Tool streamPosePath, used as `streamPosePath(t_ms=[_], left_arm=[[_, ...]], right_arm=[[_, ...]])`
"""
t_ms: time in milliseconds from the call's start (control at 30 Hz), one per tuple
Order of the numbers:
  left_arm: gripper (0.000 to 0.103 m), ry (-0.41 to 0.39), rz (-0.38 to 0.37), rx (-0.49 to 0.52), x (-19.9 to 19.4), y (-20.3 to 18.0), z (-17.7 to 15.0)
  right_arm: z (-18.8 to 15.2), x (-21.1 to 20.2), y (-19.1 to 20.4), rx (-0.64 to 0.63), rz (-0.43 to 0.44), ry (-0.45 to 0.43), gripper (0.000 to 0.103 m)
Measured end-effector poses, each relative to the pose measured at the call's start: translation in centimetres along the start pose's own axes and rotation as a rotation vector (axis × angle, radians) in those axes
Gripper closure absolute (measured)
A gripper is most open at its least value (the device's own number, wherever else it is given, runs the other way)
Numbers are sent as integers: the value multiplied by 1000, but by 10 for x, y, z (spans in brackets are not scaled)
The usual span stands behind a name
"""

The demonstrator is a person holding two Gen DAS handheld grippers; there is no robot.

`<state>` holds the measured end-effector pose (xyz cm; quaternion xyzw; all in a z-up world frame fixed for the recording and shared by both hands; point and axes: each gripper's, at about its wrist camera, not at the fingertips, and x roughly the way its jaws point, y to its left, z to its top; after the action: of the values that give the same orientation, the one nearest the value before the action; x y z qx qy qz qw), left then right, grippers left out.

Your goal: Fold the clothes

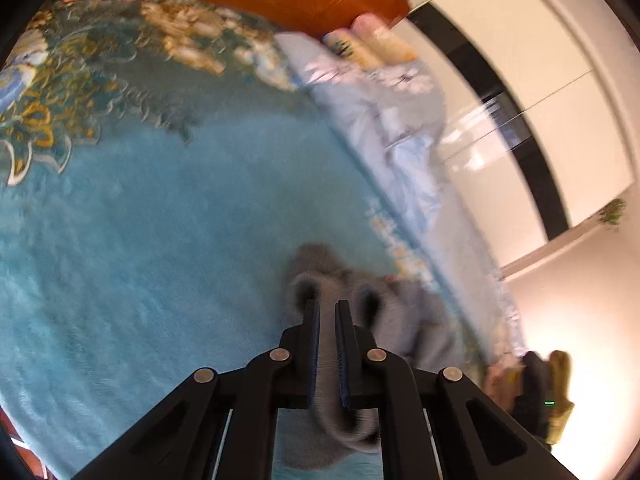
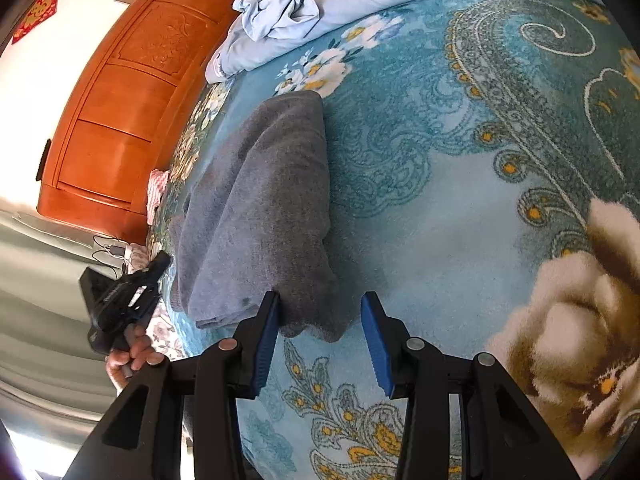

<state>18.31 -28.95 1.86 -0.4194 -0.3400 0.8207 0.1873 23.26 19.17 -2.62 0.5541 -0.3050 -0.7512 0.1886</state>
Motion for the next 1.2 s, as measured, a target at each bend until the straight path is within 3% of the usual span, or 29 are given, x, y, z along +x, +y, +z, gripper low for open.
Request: streamPosePath(t_ms=[67,133,233,400,600,667,700,733,1000,1200], left_arm=[[84,26,-47,25,2,-12,1],[64,65,-15,72,14,-24,-1],[56,112,59,71,36,-23,-8],[53,134,37,47,44,-19,-19],[59,165,2,77,51,-30,-32],[83,144,2,77,47,-30,-33],[91,131,-2,73,43,-28,-32],[94,119,-7,69,40,-27,-32],[94,21,-42,33,12,-15,-28],[89,69,-22,-129,31,29,-41]], right_arm=[[1,2,0,5,0,3,60],[2,4,1,7,1,5,60],[2,-1,6,0,-11,-13,60],[0,-27,20,-55,-29,-114,60],[0,-12,25,-59,-13,-72,59],[-1,-7,27,-53,-2,-61,59],[-2,-6,28,-53,1,-58,59],[-3,-5,29,-52,3,-56,59],[-3,-9,15,-21,-3,-57,59],[-4,-6,17,-14,0,-48,59]])
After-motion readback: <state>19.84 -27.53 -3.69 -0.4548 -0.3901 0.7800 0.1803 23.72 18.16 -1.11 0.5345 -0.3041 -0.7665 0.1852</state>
